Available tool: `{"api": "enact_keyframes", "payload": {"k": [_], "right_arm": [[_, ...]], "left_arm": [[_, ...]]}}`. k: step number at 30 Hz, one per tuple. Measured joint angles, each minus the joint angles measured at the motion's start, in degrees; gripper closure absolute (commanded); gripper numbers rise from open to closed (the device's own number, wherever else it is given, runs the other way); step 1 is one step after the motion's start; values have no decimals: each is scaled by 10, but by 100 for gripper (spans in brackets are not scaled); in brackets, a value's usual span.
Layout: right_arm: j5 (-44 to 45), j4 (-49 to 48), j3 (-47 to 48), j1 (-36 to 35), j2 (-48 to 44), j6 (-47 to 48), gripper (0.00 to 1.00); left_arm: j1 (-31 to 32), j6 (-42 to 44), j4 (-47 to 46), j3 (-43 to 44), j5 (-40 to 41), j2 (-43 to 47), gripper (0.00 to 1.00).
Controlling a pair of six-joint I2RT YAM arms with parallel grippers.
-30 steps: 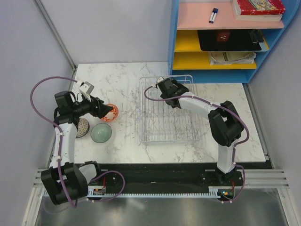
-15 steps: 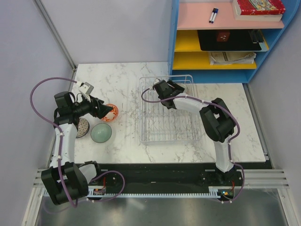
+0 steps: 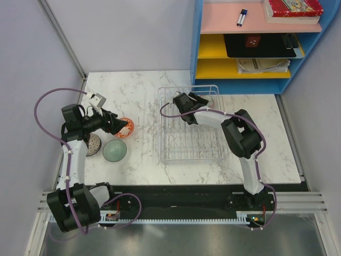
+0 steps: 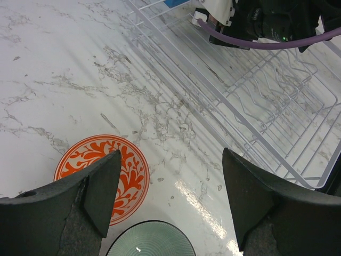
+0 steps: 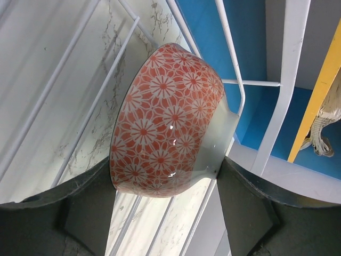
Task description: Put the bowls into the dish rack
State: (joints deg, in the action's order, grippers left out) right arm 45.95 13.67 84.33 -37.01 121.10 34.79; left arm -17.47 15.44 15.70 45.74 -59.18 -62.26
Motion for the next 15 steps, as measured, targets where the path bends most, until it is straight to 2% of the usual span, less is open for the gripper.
{"api": "enact_keyframes", "payload": {"k": [2, 7, 15], "right_arm": [[4, -1, 2, 0, 4, 2, 16], [7, -3, 4, 0, 5, 5, 3], [1, -1, 10, -6, 5, 3, 3]], "left_arm": [[-1, 0, 0, 0, 0, 0, 18], [-2, 0, 0, -1, 0, 0, 18], [-3, 0, 0, -1, -5, 0, 18]]}}
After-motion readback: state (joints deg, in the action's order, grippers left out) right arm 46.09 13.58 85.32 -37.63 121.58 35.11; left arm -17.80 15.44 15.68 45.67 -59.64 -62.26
